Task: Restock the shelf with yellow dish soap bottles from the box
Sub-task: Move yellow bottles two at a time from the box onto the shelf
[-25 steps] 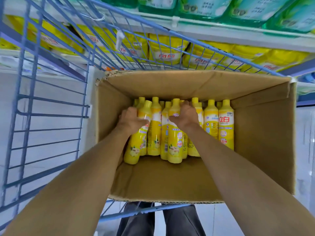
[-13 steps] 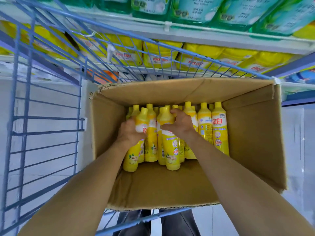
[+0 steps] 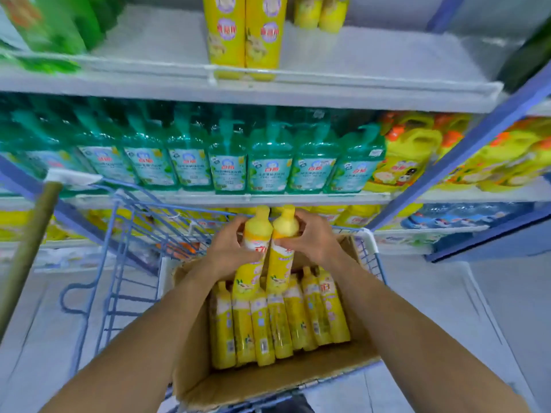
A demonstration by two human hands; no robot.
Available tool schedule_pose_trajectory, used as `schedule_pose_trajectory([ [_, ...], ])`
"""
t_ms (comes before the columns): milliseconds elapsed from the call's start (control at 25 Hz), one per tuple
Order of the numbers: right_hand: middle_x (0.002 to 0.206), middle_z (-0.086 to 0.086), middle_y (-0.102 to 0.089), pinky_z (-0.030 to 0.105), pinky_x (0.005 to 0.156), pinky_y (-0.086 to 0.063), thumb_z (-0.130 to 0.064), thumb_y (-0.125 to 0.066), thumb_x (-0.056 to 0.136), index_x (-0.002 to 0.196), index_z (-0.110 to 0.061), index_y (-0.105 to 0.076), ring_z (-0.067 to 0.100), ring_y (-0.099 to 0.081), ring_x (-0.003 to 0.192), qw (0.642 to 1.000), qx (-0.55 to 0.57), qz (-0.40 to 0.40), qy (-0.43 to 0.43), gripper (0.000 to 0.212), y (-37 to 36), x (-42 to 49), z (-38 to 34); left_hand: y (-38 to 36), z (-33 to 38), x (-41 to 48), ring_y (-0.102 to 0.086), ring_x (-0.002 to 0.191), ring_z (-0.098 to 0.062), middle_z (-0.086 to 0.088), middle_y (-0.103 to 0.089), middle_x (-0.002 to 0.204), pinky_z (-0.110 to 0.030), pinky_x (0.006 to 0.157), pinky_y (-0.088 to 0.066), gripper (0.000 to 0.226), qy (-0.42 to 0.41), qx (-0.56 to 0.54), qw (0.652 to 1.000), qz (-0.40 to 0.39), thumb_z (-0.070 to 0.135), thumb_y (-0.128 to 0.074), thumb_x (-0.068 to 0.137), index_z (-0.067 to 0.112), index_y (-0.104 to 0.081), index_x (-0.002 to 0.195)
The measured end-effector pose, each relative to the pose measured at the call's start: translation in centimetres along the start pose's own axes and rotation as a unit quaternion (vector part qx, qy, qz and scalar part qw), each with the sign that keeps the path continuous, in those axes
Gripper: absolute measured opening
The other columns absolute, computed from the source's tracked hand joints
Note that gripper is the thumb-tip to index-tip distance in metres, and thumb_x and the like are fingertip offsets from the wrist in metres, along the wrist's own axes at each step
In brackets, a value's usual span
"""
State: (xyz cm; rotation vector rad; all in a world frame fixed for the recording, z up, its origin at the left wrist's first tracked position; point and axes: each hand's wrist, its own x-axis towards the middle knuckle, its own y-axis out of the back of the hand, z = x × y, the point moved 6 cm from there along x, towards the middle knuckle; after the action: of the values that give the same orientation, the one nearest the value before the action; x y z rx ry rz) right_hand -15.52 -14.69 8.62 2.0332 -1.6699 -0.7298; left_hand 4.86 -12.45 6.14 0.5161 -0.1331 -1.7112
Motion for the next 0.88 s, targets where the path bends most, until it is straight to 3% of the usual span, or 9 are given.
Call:
schedule_pose_trajectory([
  [80,0.091,0.000,-0.074,0.048,0.075,-0.056,-0.054,-0.085,0.059,0.101,-0.019,-0.068,0.026,-0.070,0.087,0.998,-0.003,0.039,0.051,0.058,4.6,0.1,-4.1,1.6,6.2,0.0,-0.066,0.101,-0.017,-0.005,-0.068,0.112,-0.019,0.076,-0.054,0.060,-0.049,-0.015,0.999,-0.002,0.006,-0.089,0.067,0.017,-0.058,0.116],
  [240,0.082,0.003,-0.072,0.050,0.070,-0.056,-0.054,-0.089,0.057,0.093,-0.019,-0.065,0.022,-0.067,0.072,0.987,0.010,0.108,0.117,0.056,13.4,-0.3,-11.2,4.5,17.0,-0.4,-0.070,0.095,-0.019,-0.004,-0.070,0.108,-0.040,0.081,-0.060,0.065,-0.142,-0.017,0.989,0.029,0.020,-0.092,0.055,0.019,-0.060,0.112],
  [320,0.084,0.004,-0.074,0.048,0.071,-0.057,-0.048,-0.092,0.058,0.094,-0.020,-0.067,0.009,-0.061,0.071,0.980,0.022,0.138,0.143,0.052,17.4,-0.9,-14.1,5.1,21.5,-0.6,-0.072,0.087,-0.014,-0.009,-0.070,0.109,-0.037,0.074,-0.062,0.068,-0.171,-0.034,0.984,0.030,0.014,-0.092,0.055,0.012,-0.058,0.115],
  [440,0.086,-0.002,-0.075,0.037,0.074,-0.059,-0.038,-0.095,0.060,0.096,-0.028,-0.070,0.002,-0.060,0.072,0.970,0.028,0.168,0.176,0.045,22.0,-1.6,-17.4,5.3,27.0,-0.6,-0.072,0.082,-0.007,-0.012,-0.070,0.111,-0.027,0.068,-0.060,0.066,-0.207,-0.050,0.977,0.029,-0.005,-0.089,0.063,0.004,-0.056,0.120],
  [600,0.079,-0.014,-0.072,0.014,0.068,-0.053,-0.027,-0.095,0.064,0.104,-0.028,-0.071,-0.007,-0.062,0.067,0.956,0.032,0.196,0.217,0.047,27.3,-0.7,-20.4,5.9,33.0,0.4,-0.071,0.086,-0.006,-0.003,-0.072,0.106,-0.021,0.073,-0.058,0.059,-0.246,-0.062,0.966,0.059,-0.005,-0.088,0.065,0.009,-0.061,0.116],
  [880,0.094,-0.006,-0.078,0.033,0.080,-0.061,-0.034,-0.093,0.067,0.112,-0.021,-0.073,0.009,-0.074,0.086,0.932,0.060,0.233,0.272,0.051,34.4,3.6,-24.9,7.6,42.0,2.9,-0.072,0.099,-0.013,-0.004,-0.072,0.111,-0.025,0.081,-0.059,0.062,-0.297,-0.064,0.946,0.109,-0.004,-0.086,0.068,0.007,-0.059,0.123],
])
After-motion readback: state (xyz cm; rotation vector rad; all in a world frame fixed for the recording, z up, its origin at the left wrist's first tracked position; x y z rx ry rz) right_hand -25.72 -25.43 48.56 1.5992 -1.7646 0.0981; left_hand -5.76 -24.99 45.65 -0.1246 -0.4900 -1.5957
